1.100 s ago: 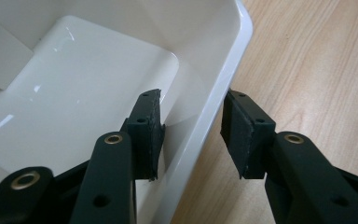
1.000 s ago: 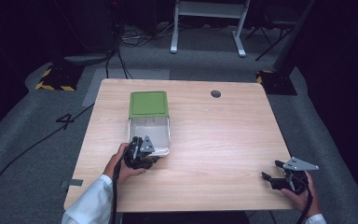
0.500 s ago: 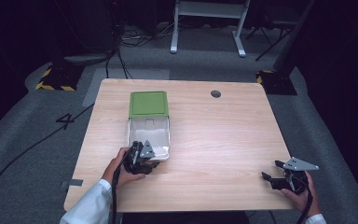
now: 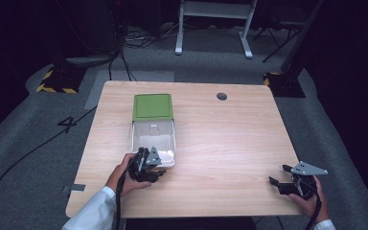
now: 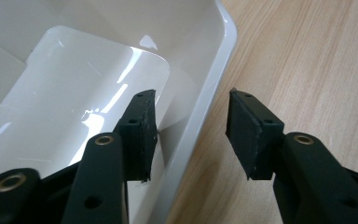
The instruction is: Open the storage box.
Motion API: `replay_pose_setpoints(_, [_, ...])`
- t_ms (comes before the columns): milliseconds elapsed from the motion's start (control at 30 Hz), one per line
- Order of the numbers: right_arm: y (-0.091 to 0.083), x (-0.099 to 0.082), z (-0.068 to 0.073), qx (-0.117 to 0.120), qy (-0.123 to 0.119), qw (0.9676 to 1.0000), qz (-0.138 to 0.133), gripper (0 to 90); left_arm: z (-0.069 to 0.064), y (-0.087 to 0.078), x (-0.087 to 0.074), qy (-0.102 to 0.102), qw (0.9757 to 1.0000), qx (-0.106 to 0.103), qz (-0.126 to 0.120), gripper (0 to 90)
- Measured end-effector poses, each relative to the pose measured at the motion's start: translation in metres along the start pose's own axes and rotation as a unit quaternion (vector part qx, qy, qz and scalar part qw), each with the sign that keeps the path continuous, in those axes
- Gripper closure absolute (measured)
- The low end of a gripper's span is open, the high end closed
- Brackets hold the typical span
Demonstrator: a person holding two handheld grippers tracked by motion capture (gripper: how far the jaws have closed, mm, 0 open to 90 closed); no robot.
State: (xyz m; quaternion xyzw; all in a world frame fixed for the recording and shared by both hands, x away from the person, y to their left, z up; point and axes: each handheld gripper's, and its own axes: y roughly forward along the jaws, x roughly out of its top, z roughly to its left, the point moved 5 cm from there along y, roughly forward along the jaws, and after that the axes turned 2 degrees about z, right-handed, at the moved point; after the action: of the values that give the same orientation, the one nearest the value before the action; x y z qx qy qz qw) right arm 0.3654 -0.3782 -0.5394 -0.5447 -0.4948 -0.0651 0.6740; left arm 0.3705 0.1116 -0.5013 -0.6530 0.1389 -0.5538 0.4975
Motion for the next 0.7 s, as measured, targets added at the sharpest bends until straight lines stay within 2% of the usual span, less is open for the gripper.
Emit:
replay_pose_setpoints(133, [0.000, 0.000, 0.000, 0.000, 0.001, 1.0000, 0.000, 19.4, -0.001, -0.006, 0.005, 0.000, 0.9999, -0.004, -0.013, 46.5])
replay_pose_setpoints(267, [0.000, 0.000, 0.000, 0.000, 0.001, 1.0000, 0.001, 19.4, -0.003, -0.022, 0.014, 0.003, 0.9992, -0.003, -0.039, 41.9])
replay_pose_setpoints(433, [0.000, 0.000, 0.000, 0.001, 0.002, 1.0000, 0.000, 19.4, 0.000, -0.037, 0.018, 0.001, 0.9984, 0.012, -0.055, 39.2])
replay_pose_setpoints(700, [0.000, 0.000, 0.000, 0.002, 0.002, 1.0000, 0.001, 19.4, 0.009, -0.058, 0.015, -0.004, 0.9971, 0.033, -0.068, 37.8])
